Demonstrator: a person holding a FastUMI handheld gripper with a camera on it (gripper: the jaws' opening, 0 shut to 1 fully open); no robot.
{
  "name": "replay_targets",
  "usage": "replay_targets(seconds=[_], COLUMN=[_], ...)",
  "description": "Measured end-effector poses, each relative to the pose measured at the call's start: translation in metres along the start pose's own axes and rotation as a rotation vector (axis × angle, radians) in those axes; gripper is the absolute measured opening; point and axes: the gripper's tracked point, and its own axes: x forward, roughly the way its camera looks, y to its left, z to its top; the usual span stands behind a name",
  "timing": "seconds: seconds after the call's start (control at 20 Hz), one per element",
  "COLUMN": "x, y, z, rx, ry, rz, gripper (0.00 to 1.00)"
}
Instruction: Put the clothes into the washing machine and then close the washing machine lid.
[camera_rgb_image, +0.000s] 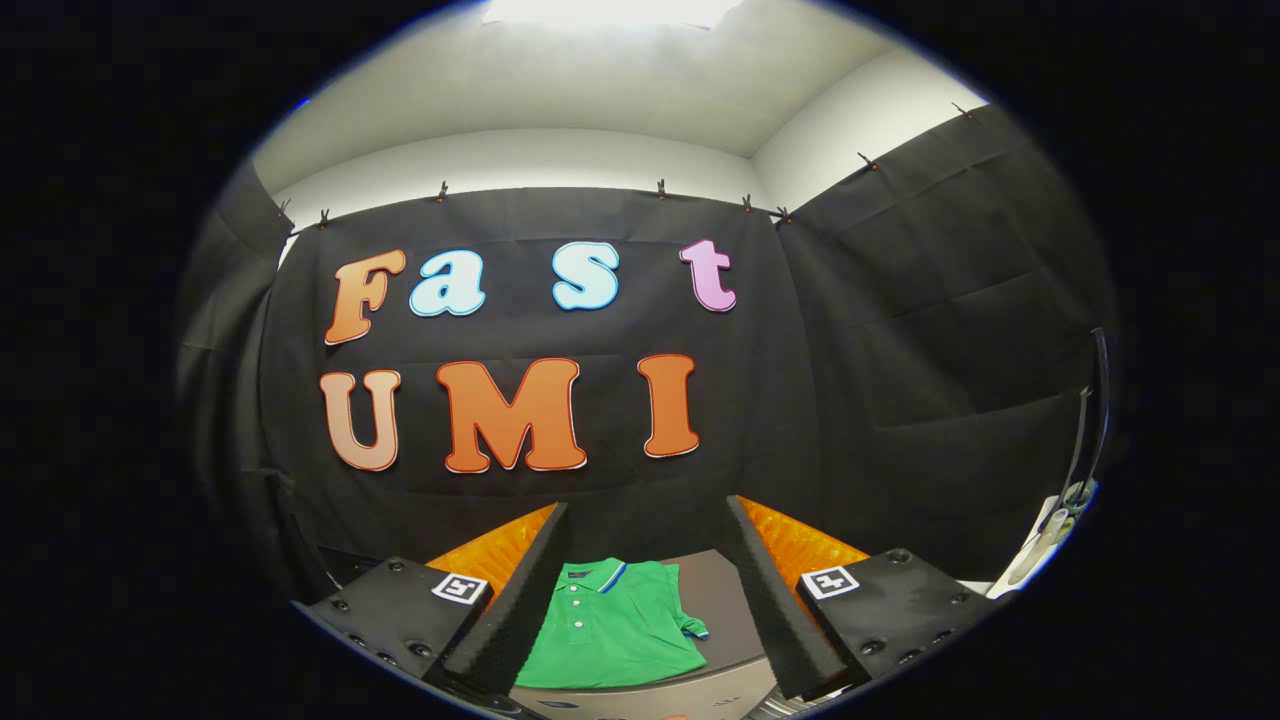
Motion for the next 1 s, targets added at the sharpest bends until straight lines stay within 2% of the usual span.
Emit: replay_targets(seconds=[0.3,0.55,0.7,1.0], x=[0.029,0.086,0.119,0.160], y=[0.017,0.053,0.071,0.088], z=[-0.006,-0.020,-0.040,-0.116], rx=[-0.031,0.002,-0.024,-0.127], ry=[0.075,0.198,0.295,0.580], rz=[0.042,0.136,0.190,0.206], gripper=[0.98,0.98,0.98,0.99])
